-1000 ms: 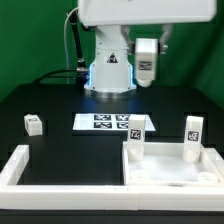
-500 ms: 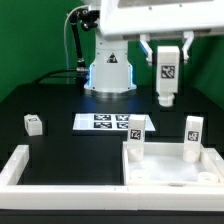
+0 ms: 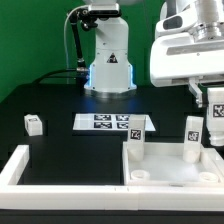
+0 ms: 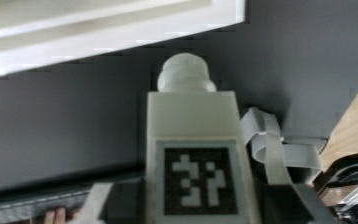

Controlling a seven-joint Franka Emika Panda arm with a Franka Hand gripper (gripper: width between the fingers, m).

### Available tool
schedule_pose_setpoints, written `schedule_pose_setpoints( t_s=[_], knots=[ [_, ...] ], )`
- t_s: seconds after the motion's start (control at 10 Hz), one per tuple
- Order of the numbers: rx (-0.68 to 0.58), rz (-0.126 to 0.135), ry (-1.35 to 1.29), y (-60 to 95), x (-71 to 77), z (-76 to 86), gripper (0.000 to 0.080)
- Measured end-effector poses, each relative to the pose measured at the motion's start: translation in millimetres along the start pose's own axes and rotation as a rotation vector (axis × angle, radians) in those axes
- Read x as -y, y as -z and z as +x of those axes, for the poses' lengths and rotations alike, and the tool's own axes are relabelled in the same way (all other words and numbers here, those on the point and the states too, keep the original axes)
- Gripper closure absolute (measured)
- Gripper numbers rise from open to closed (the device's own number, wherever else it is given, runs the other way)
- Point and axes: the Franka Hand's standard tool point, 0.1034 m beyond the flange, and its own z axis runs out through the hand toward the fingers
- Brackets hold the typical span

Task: Assemble square table

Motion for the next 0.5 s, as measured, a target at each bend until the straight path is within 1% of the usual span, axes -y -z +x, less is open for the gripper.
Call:
schedule_pose_setpoints(
  t_s=[0.2, 0.3, 0.4, 0.5],
  knots=[
    [0.003, -0.003, 0.021, -1.6, -1.1, -1.9, 0.0509],
    [0.029, -0.015, 0.115, -8.8, -2.5, -7.9, 0.0509],
    [0.037, -0.022, 0.206, -21.5, 2.4, -10.1, 0.0509],
    [0.032, -0.028, 0.245, -29.4, 1.4, -13.3, 0.0509]
  ],
)
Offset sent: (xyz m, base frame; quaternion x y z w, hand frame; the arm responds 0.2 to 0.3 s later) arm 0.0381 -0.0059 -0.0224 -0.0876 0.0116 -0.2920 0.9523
